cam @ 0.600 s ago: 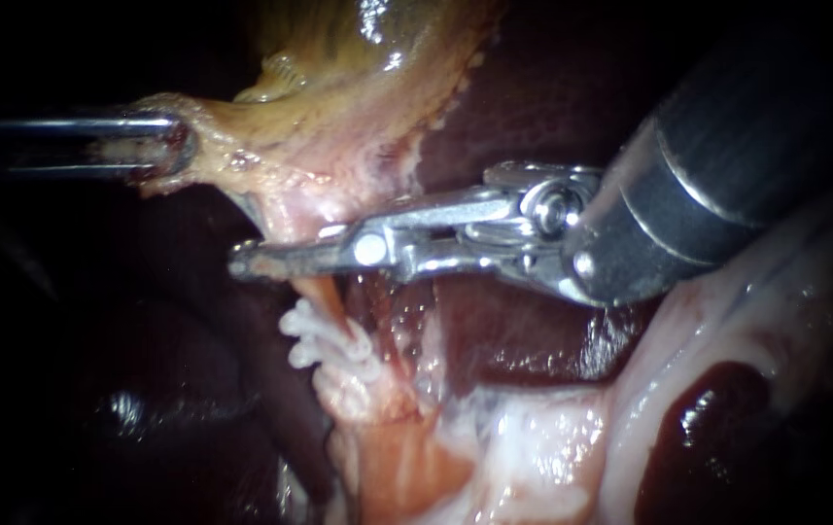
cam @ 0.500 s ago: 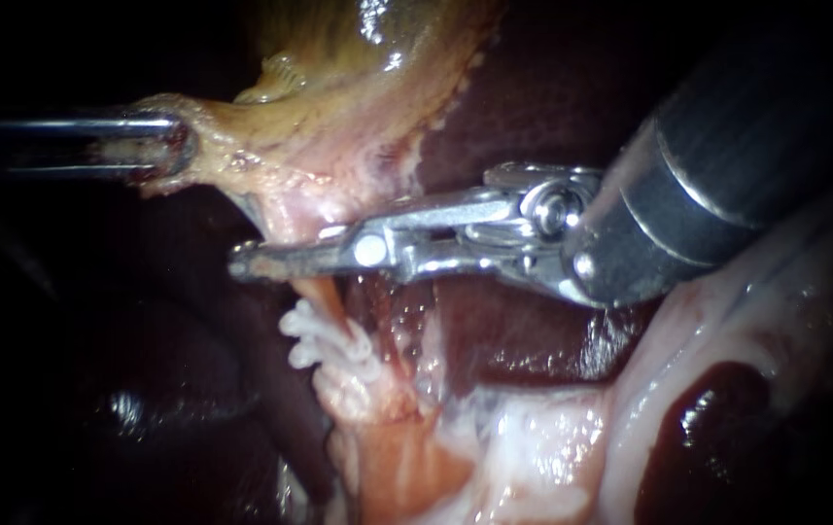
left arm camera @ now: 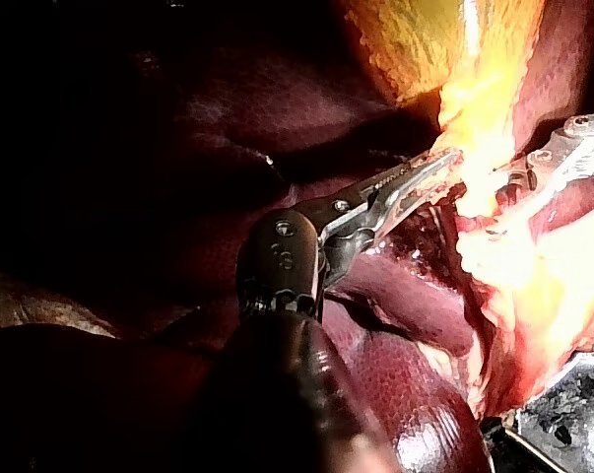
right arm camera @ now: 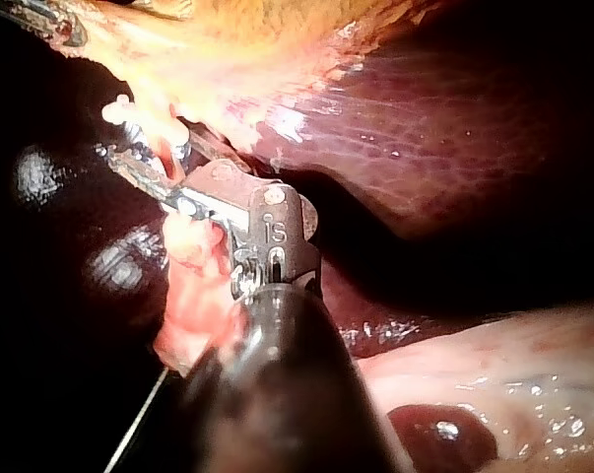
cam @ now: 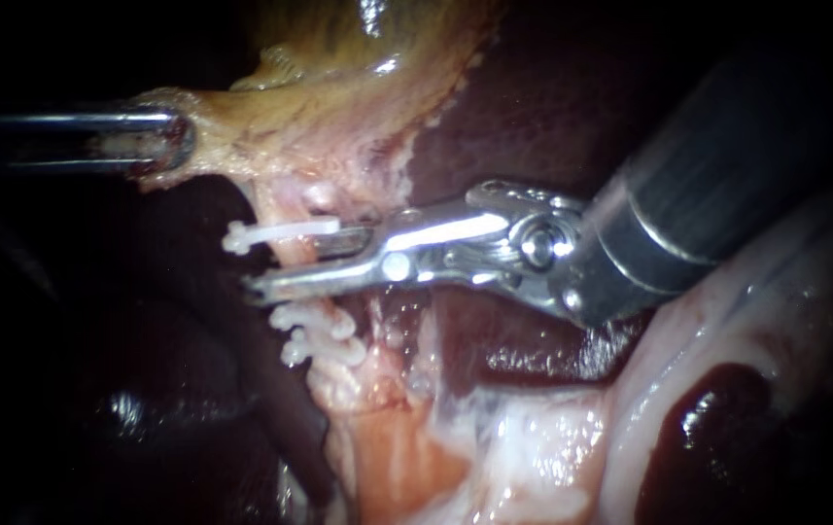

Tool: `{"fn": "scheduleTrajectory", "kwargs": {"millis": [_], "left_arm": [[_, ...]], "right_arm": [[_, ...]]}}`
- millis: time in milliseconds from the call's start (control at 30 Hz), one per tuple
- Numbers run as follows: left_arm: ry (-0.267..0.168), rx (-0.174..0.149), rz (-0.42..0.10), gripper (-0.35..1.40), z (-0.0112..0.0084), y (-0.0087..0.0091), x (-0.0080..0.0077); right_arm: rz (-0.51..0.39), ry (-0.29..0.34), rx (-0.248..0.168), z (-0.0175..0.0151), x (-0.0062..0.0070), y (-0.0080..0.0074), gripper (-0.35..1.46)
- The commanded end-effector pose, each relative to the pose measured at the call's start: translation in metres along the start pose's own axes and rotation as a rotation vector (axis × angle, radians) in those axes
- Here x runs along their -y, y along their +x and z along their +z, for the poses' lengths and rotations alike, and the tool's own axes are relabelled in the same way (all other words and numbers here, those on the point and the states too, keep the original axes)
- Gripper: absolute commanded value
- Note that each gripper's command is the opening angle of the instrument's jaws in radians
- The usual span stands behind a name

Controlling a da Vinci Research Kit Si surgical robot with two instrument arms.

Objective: Going back third clip left tube

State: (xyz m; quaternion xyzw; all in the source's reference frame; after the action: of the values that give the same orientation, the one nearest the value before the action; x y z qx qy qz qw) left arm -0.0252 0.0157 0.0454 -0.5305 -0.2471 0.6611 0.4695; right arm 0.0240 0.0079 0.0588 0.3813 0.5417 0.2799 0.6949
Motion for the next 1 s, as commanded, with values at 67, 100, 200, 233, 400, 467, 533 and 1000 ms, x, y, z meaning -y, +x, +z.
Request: {"fn": "scheduleTrajectory", "kwargs": {"millis": [67, 100, 200, 233, 400, 467, 533, 1000], "left_arm": [[0.000, 0.000, 0.000, -0.35, 0.0000, 0.0000, 0.0000], [0.000, 0.000, 0.000, -0.35, 0.0000, 0.0000, 0.0000], [0.000, 0.000, 0.000, -0.35, -0.0001, 0.0000, 0.0000], [-0.001, 0.001, 0.000, -0.35, -0.0001, 0.0000, 0.0000], [0.000, 0.000, 0.000, -0.35, -0.0001, 0.0000, 0.0000], [0.000, 0.000, 0.000, -0.35, -0.0001, 0.0000, 0.0000], [0.000, 0.000, 0.000, -0.35, 0.0000, 0.0000, 0.0000], [0.005, -0.004, 0.005, -0.35, 0.0016, -0.0007, 0.0007]], "right_arm": [[-0.057, -0.009, -0.003, -0.0010, -0.0002, -0.0003, 0.49], [-0.099, -0.018, -0.004, -0.0018, -0.0002, -0.0007, 0.50], [-0.207, -0.017, -0.001, -0.0037, 0.0002, -0.0014, 0.50], [-0.262, -0.025, -0.001, -0.0048, 0.0005, -0.0018, 0.50], [-0.441, -0.046, 0.001, -0.0105, 0.0026, -0.0028, 0.50], [-0.490, -0.055, 0.004, -0.0130, 0.0035, -0.0037, 0.50], [-0.522, -0.067, 0.005, -0.0153, 0.0041, -0.0046, 0.50], [-0.544, -0.083, 0.010, -0.0187, 0.0049, -0.0058, 0.50]]}}
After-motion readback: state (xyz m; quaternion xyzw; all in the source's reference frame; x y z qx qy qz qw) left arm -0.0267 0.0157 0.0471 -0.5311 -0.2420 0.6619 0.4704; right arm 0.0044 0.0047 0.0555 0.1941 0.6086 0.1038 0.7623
